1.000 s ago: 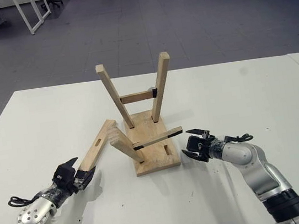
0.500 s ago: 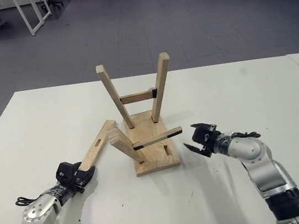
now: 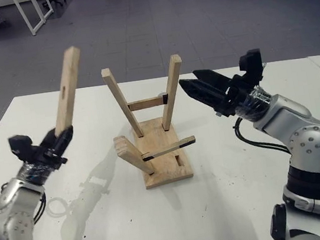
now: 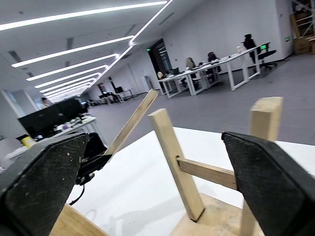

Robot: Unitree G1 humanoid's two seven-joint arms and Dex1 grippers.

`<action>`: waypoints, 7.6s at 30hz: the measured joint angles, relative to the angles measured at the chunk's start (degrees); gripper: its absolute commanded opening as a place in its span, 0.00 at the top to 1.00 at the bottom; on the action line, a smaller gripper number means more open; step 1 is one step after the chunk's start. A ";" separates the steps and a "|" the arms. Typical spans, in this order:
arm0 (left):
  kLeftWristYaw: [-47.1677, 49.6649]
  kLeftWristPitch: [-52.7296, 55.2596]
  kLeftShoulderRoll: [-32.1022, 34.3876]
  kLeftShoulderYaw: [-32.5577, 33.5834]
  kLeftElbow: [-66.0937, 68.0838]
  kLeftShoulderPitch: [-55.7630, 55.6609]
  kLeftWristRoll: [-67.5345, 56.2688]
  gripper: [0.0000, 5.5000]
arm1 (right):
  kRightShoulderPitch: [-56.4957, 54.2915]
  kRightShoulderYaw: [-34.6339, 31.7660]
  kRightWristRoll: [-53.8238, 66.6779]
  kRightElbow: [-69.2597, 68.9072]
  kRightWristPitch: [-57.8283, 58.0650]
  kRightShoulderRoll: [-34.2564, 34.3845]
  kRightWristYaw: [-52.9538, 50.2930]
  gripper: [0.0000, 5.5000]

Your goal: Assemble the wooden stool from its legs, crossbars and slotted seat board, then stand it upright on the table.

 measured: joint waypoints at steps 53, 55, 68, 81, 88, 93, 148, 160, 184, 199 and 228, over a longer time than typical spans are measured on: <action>-5.15 16.64 19.36 0.61 -7.01 -19.87 -39.44 0.44 | -17.01 11.94 11.29 7.78 -1.09 2.17 -5.19 0.63; -5.74 15.26 19.40 1.52 -6.18 -16.90 -34.31 0.44 | -13.92 11.28 5.93 7.83 -2.03 -2.49 -1.32 0.63; 8.06 0.38 10.95 -26.74 8.23 -4.89 25.45 0.44 | 8.21 22.58 -33.62 12.21 -21.02 -20.63 25.78 0.63; 6.20 -0.98 8.01 -22.06 12.61 -7.58 30.91 0.44 | 18.20 23.16 -27.05 -8.21 -13.83 -11.79 20.44 0.63; 6.06 -1.22 6.34 -20.73 12.85 -7.45 32.36 0.44 | 15.95 23.03 -22.81 -10.82 -10.76 -8.34 17.97 0.63; 5.07 -1.24 5.40 -20.71 12.90 -6.64 33.00 0.44 | 12.52 23.52 -23.68 -8.37 -11.22 -7.49 18.23 0.63; -2.60 -13.21 2.60 -41.12 -1.65 -25.77 51.71 0.44 | 8.93 36.07 -55.47 10.51 -42.04 4.06 11.52 0.63; -3.69 -10.09 3.70 -49.05 0.23 -22.88 65.59 0.44 | 8.31 37.59 -58.19 9.12 -39.76 3.82 10.76 0.63; 8.36 -19.12 -2.97 -38.64 2.34 -20.72 67.03 0.44 | -0.28 44.48 -61.96 12.83 -35.65 3.22 4.89 0.63; 19.56 -33.65 -5.15 -27.86 -0.35 -17.53 69.05 0.44 | 7.94 37.14 -60.94 -6.94 -14.27 -3.56 2.99 0.38; -0.66 -26.11 3.20 -8.56 8.29 -19.77 31.99 0.44 | 6.39 31.56 -47.78 -10.76 -15.67 0.10 13.95 0.38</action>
